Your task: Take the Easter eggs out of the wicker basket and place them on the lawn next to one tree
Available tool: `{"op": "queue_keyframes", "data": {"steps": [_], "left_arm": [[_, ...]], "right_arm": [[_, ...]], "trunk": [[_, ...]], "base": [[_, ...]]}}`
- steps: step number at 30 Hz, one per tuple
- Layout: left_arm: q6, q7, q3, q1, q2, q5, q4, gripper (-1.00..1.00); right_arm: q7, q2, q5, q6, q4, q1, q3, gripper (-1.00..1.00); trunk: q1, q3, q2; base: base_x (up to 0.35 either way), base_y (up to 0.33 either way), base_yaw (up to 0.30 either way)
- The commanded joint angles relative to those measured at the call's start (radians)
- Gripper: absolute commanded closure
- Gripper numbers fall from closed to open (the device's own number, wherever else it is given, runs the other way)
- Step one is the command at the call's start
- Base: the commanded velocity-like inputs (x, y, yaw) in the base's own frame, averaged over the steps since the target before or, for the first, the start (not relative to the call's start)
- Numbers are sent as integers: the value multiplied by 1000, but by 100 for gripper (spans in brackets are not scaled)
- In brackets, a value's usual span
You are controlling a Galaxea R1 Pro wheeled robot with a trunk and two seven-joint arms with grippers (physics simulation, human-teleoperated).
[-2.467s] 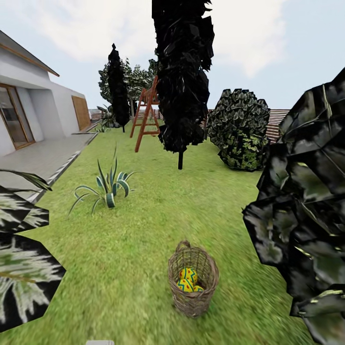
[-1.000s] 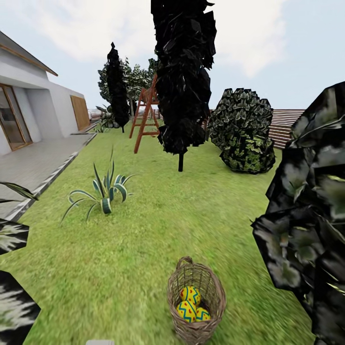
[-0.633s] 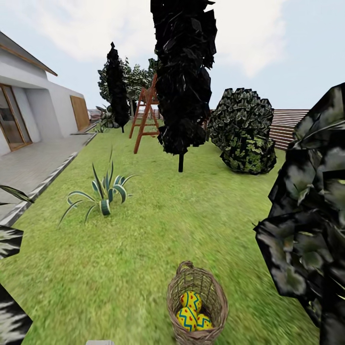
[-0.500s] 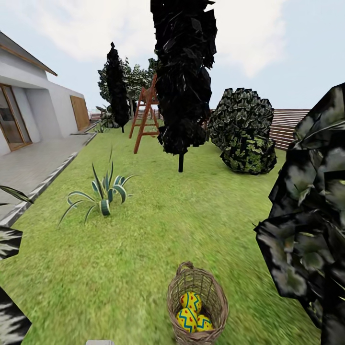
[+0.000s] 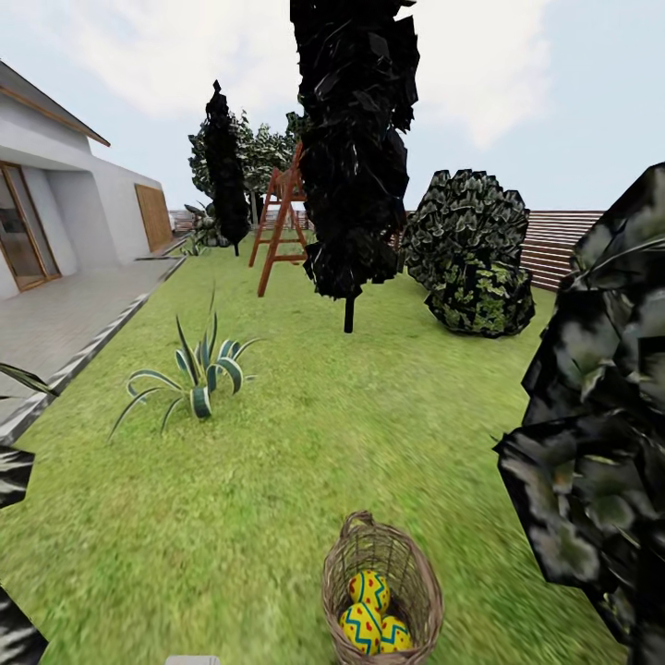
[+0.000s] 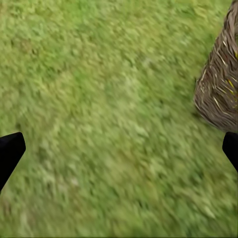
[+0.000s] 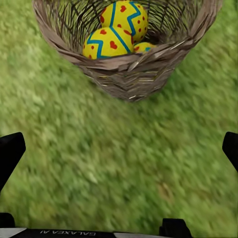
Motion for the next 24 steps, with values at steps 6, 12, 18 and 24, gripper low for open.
{"op": "queue_keyframes", "data": {"steps": [6,12,18,24], "left_arm": [[6,1,-1,0,0,0,-3,-100],[6,1,-1,0,0,0,-3,-100],[6,1,-1,0,0,1,-3,-100],[0,0,-2,-2,2,1,-2,-100]], "right_arm": [[-1,0,0,3,-2,0,1,-100],[-1,0,0,3,-2,0,0,-100],[-1,0,0,3,-2,0,0,-100],[-7,-6,-6,9,4,-6,-6,-100]], "trunk": [[0,-1,-1],[0,-1,-1],[0,-1,-1],[0,-1,-1]], "base": [[163,0,0],[61,0,0],[127,0,0],[82,0,0]]}}
